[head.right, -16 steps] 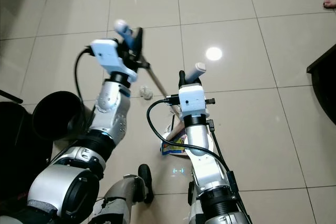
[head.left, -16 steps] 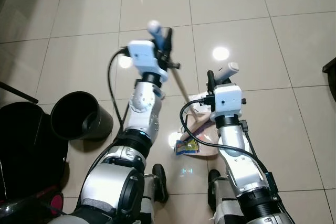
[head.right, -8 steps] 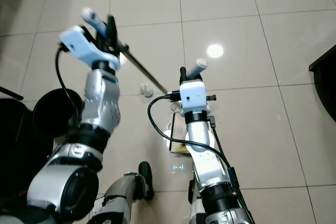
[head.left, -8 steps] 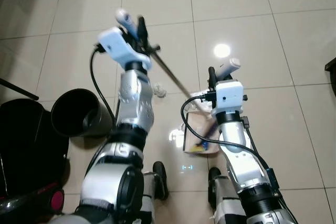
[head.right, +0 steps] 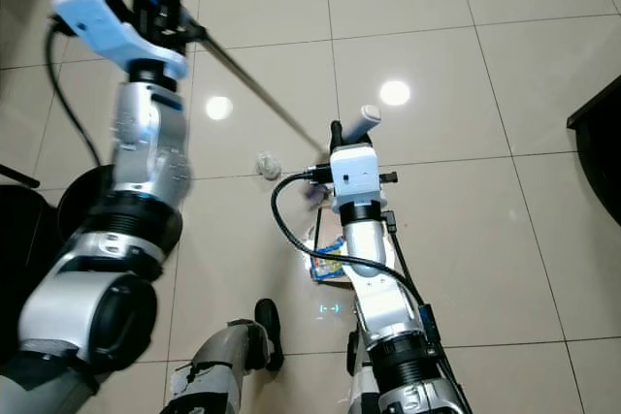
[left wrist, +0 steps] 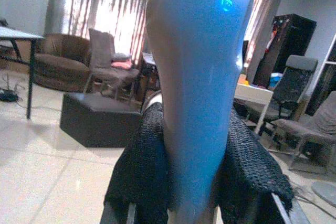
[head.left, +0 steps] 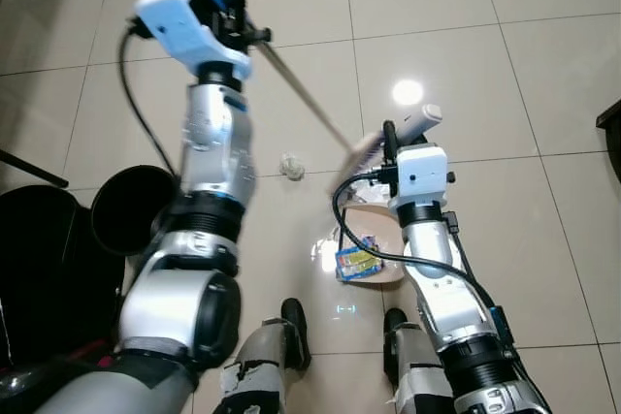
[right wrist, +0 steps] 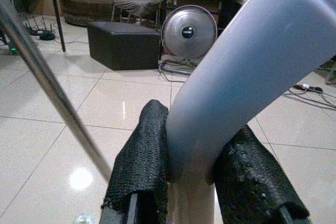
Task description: Sweep floor
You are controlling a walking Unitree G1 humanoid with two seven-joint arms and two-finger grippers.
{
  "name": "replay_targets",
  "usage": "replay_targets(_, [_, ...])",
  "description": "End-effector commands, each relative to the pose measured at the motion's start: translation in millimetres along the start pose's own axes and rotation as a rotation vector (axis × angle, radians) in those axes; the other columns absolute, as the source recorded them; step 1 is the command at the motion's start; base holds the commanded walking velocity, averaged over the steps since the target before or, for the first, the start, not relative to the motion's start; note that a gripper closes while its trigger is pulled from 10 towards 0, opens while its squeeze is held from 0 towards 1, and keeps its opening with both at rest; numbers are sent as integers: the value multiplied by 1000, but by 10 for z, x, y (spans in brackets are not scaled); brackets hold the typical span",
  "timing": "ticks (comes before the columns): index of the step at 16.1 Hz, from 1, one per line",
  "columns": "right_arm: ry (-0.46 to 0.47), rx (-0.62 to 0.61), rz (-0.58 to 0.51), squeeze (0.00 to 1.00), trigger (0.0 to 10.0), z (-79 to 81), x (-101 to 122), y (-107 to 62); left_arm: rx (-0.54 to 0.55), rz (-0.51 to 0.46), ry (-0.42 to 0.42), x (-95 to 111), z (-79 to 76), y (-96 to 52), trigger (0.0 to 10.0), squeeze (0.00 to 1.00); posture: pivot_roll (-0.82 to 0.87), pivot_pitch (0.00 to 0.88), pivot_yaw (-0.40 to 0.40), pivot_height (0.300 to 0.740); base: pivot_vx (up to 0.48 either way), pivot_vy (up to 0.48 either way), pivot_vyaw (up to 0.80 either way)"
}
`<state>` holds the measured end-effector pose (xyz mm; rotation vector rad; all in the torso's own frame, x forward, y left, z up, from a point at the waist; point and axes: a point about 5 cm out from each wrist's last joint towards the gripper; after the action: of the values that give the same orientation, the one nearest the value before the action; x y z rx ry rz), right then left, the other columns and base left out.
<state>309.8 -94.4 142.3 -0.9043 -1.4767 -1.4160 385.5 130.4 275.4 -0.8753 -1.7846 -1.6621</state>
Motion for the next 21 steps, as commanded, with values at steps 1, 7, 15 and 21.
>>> replay_targets(1, [14,-7,116,0,10000,6,-218,-138,-17,-20,22,9,19,-14,10000,0,27,381,137,740,0,0,0])
replay_targets(7, [145,-60,75,0,10000,-117,-166,-160,-104,28,279,-72,404,-65,10000,0,24,357,147,740,0,0,0])
replay_targets(15, [194,-128,8,0,10000,-362,28,-197,-85,133,338,-204,871,-306,10000,0,-66,253,147,740,0,0,0])
replay_targets(21, [220,-206,1,0,10000,-610,209,-56,2,102,322,-114,880,-361,10000,0,-61,181,126,740,0,0,0])
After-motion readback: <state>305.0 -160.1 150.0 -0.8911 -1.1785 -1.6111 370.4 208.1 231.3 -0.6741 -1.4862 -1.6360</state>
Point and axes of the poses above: a point about 5 cm out from each wrist's last joint towards the gripper, its own y axis pointing out of the wrist towards the gripper, its own x axis along the axis of the wrist's last joint, z = x × y, and after that the axes turned 14 degrees about y, right-handed
